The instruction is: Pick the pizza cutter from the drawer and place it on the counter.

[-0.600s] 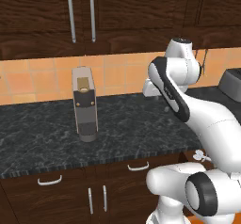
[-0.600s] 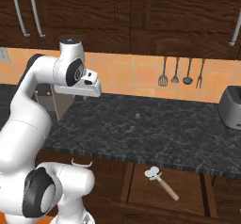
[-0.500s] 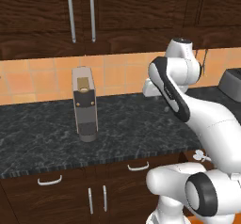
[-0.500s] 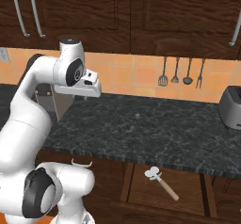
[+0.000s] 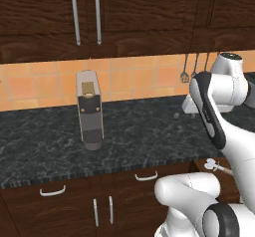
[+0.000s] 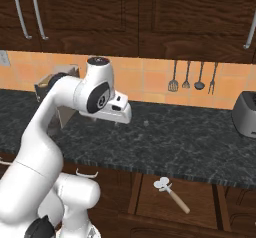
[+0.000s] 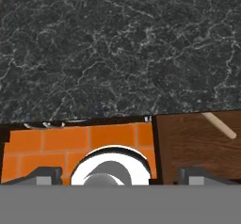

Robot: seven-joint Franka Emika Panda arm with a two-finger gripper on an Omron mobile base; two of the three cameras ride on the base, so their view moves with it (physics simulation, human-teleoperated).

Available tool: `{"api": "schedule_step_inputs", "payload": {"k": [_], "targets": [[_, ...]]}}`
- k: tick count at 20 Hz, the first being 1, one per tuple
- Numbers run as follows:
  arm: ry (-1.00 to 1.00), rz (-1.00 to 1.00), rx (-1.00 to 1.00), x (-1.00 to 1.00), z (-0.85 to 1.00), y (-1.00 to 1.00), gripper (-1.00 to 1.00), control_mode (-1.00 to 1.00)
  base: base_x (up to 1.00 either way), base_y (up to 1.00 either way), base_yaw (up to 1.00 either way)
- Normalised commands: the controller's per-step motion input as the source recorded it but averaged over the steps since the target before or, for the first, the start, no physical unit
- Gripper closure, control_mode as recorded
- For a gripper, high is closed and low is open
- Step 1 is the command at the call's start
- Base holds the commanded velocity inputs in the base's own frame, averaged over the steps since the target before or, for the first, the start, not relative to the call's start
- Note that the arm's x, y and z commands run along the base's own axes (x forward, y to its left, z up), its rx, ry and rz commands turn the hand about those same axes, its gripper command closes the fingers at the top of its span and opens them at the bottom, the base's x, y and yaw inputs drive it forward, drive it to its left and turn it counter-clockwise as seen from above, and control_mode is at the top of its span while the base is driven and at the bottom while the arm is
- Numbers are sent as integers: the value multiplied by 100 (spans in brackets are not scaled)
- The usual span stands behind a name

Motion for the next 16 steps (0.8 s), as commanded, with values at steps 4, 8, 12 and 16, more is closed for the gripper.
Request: {"api": "schedule_step_inputs", "payload": {"k": [4, 8, 12, 16], "targets": [[0, -7, -2, -33, -40, -82, -100, -100, 0, 0, 0], [0, -6, -2, 0, -56, -86, -100, -100, 0, 0, 0], [0, -2, -5, 0, -69, -75, -100, -100, 0, 0, 0], [-6, 0, -5, 3, -74, -40, -100, -100, 0, 0, 0]]}}
